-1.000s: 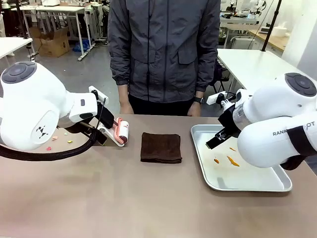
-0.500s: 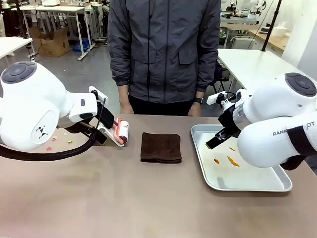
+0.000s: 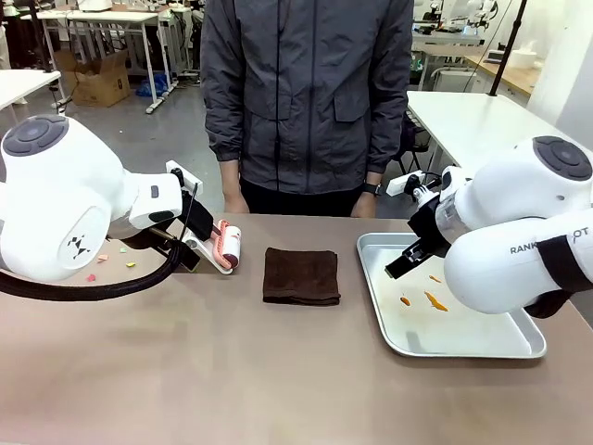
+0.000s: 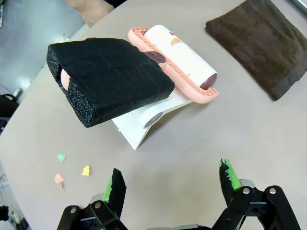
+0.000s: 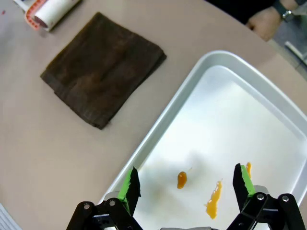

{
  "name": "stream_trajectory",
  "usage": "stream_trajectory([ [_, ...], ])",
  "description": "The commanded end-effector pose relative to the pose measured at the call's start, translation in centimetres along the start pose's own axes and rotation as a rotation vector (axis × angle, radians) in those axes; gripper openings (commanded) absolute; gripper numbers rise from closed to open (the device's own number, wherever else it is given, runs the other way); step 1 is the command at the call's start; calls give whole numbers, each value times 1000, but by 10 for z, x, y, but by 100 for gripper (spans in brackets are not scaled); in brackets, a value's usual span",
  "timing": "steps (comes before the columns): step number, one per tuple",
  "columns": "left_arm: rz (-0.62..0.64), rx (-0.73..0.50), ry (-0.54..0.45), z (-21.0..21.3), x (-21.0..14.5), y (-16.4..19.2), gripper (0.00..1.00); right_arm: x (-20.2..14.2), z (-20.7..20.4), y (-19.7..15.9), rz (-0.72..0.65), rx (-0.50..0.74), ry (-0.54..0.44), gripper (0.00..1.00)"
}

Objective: Clean the surface of the table.
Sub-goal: Hold the Lint Roller with your left hand and the towel with your right hand.

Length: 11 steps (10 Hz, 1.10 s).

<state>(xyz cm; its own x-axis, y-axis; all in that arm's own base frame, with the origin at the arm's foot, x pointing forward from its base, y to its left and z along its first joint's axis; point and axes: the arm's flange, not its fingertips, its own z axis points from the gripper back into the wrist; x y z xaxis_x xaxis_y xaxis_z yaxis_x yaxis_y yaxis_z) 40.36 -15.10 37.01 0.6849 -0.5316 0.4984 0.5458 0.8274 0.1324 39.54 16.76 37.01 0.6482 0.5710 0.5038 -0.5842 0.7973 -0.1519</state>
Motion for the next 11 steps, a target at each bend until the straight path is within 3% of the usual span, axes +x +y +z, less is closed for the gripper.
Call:
stream_trajectory([
  [1, 60, -71, 63, 6, -2, 3, 100, -1, 7, -2, -70, 63, 91, 100],
  [3, 259, -148, 246, 23, -9, 4, 100, -15, 23, -10, -195, 231, 227, 100],
  [5, 380, -208, 323, 46, -14, 3, 100, -30, 50, -20, -295, 360, 264, 100],
  [8, 498, -358, 161, 110, -19, 27, 100, -59, 88, -45, -420, 558, 177, 100],
  [11, 634, -441, 35, 146, -57, 89, 100, -101, 109, -81, -588, 701, 47, 100],
])
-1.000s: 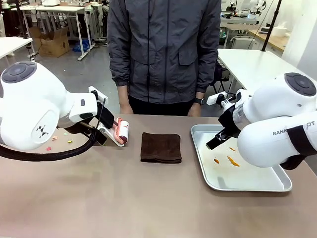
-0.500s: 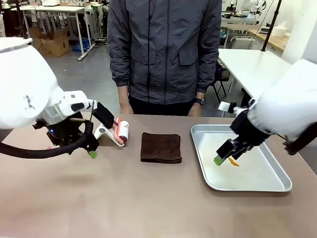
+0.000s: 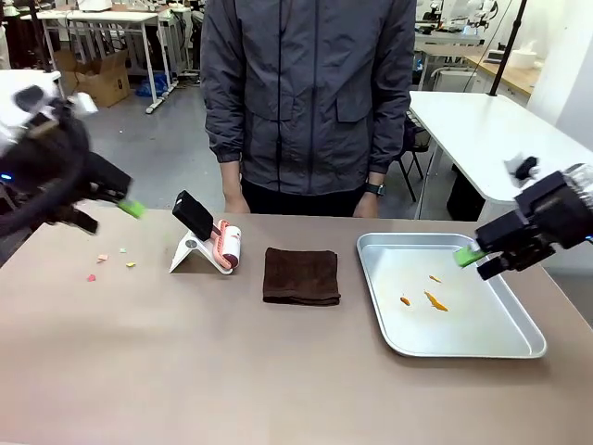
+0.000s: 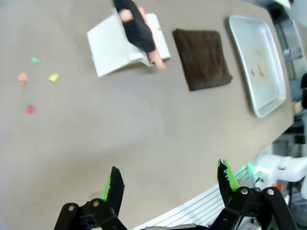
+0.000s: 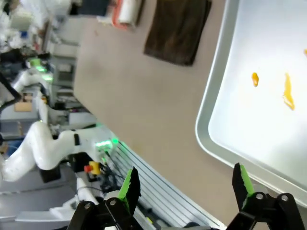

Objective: Clean the surface of the table.
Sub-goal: Hold the Lint Roller with your left hand and the towel with your right hand.

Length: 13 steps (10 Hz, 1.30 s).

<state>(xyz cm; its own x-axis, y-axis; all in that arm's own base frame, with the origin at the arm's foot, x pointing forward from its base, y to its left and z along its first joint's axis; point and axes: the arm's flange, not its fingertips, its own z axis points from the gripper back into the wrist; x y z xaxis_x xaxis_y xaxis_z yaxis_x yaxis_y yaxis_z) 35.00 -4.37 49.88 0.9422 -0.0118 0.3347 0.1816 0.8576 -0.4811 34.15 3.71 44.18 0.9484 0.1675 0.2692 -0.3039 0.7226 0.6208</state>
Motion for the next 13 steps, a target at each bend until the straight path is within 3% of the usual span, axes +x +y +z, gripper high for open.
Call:
stream_trajectory([
  [1, 71, -96, -43, 11, -18, 57, 100, -33, 9, -28, -35, 132, -94, 100],
  [4, 306, -220, -233, 54, -45, 158, 100, -57, 33, -72, -161, 258, -274, 100],
  [6, 419, -307, -327, 56, -61, 188, 100, -67, 37, -95, -232, 289, -337, 100],
  [10, 572, -367, -459, 29, -74, 176, 100, -84, 38, -120, -329, 229, -474, 100],
  [11, 546, -363, -379, 70, -36, 209, 100, -44, 71, -136, -330, 270, -380, 100],
  [13, 546, -363, -379, 70, -36, 209, 100, -44, 71, -136, -330, 270, -380, 100],
])
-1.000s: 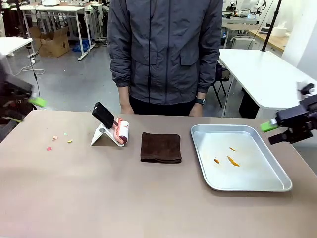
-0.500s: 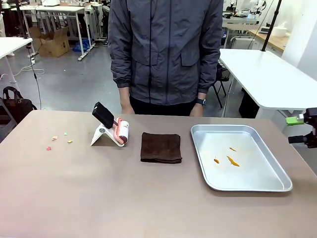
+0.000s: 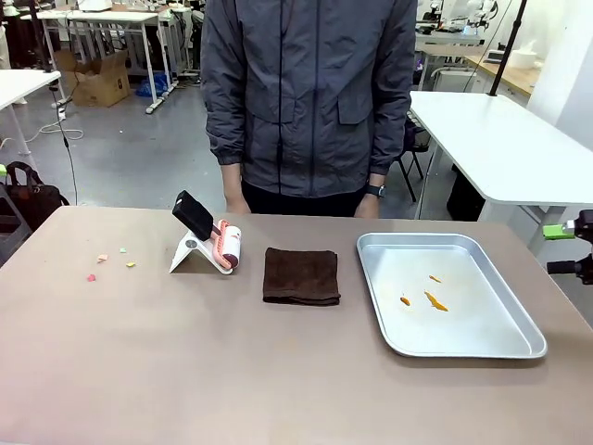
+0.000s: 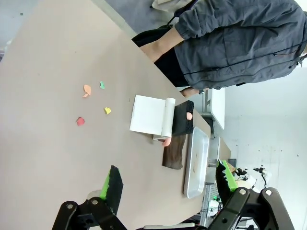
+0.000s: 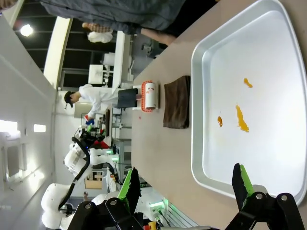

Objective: Clean the surface of the table.
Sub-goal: Hold the Lint Roller with your left hand and the towel with your right hand.

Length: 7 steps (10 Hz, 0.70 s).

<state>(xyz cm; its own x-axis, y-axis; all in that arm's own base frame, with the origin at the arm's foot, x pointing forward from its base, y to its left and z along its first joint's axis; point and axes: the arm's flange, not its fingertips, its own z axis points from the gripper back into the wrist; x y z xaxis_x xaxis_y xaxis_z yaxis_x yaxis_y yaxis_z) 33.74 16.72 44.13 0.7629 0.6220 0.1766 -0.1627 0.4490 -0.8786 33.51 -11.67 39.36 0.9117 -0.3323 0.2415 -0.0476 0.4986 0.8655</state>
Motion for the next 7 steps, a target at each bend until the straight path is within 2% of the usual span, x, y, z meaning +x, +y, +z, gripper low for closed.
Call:
stream_trajectory([
  [1, -30, 0, 13, 5, 1, 1, 100, 0, 2, 3, 4, 12, 4, 100],
  [5, -2, 3, 4, 4, -1, 0, 100, -1, -2, 2, 3, 0, 11, 100],
  [7, -88, 35, 1, -3, -4, -27, 100, 2, -13, 27, 67, -69, -2, 100],
])
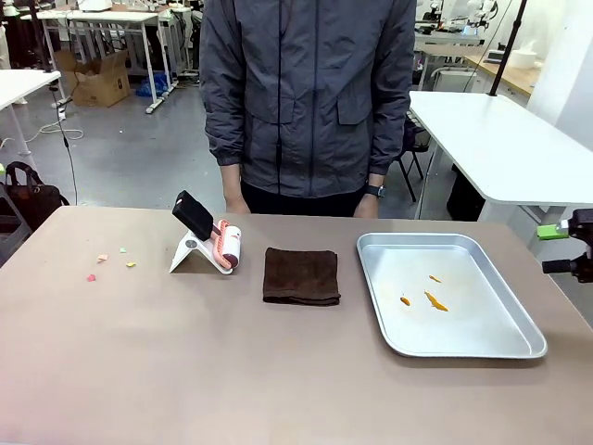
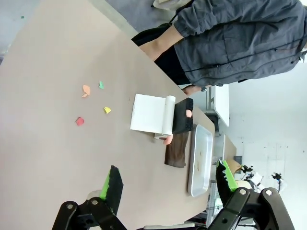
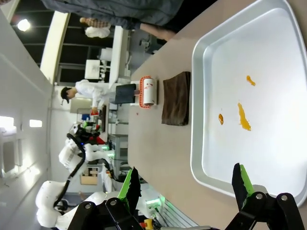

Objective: Clean the surface of the table.
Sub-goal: Hold the Lint Roller with your left hand and the towel with your right hand.

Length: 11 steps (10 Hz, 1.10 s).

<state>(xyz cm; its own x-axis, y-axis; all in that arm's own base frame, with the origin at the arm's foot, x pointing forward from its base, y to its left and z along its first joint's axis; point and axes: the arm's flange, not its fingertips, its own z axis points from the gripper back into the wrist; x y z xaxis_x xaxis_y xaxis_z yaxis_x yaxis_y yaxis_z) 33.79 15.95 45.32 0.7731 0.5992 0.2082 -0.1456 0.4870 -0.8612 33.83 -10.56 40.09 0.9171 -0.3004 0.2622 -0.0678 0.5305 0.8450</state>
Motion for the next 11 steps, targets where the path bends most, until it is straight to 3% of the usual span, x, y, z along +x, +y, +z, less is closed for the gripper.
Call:
stream_trajectory([
  [1, -106, 17, 15, -13, 1, -34, 100, 8, -18, 41, 105, -72, -7, 100],
  [5, -299, 103, 204, -87, 5, -118, 100, 24, -118, 135, 341, -199, 143, 100],
  [9, -358, 188, 298, -157, -5, -152, 100, 0, -246, 198, 291, -316, 236, 100],
  [11, -375, 255, 352, -191, -6, -151, 100, -23, -298, 211, 244, -405, 216, 100],
])
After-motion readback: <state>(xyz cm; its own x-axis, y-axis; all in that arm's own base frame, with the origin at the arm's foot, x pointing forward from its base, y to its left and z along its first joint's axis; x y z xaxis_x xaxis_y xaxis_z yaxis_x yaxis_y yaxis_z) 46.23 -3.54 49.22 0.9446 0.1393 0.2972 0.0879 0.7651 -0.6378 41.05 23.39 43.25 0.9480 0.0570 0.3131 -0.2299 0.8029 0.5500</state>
